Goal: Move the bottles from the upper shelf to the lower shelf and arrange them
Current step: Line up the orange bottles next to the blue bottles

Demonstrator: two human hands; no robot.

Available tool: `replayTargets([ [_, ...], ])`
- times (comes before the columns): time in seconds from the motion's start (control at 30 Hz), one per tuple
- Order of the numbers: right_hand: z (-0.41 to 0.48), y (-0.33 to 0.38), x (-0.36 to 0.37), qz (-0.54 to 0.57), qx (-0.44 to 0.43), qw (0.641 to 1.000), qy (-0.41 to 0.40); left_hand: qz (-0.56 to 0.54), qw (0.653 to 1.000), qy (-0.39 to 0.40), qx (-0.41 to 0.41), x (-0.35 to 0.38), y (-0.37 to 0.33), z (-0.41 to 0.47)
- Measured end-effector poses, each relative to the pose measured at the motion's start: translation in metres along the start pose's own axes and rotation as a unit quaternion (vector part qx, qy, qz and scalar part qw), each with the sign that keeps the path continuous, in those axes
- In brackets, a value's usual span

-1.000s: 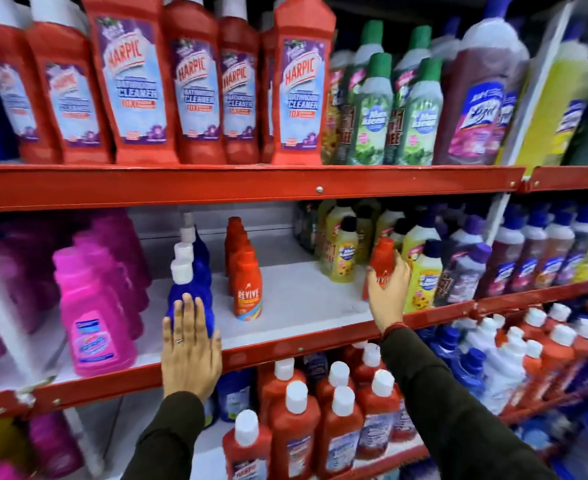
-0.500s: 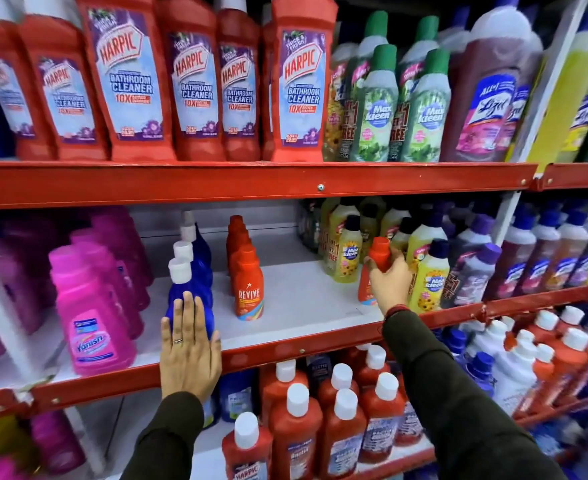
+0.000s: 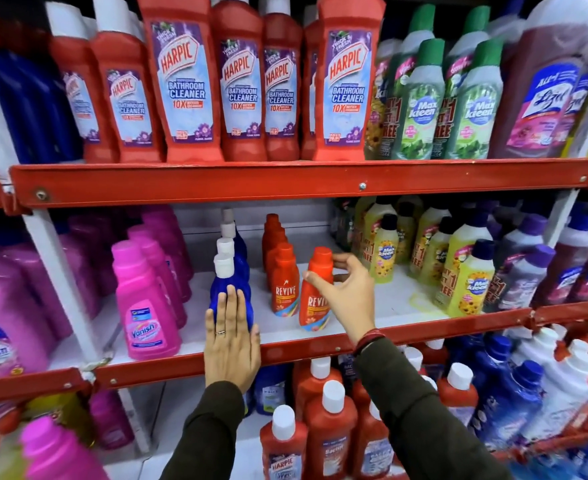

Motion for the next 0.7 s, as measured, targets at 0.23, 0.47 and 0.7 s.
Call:
replayTargets([
  [0.23, -0.017, 0.009, 0.032, -0.039, 0.009, 0.999, 0.037, -0.007, 1.0, 0.0, 0.001, 0.002, 0.001, 0.0],
  [0.47, -0.021, 0.009, 0.037, -0.059, 0.006, 0.997, 0.042, -0.013, 1.0, 0.003, 0.005, 0.001, 0.001, 0.0],
  [0.7, -0.021, 0.01, 0.04, -0.061, -0.001, 0.997, 0.041, -0.005, 1.0, 0.009, 0.005, 0.001, 0.001, 0.0],
])
Point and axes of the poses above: each hand's wrist, its own z-axis towards the middle knuckle, its own x-axis out of the palm, y = z × x, the point moved 2 cm from there along z, towards the middle knuckle, and after that the axes turned 3 degrees about y, right-handed, at the moved point
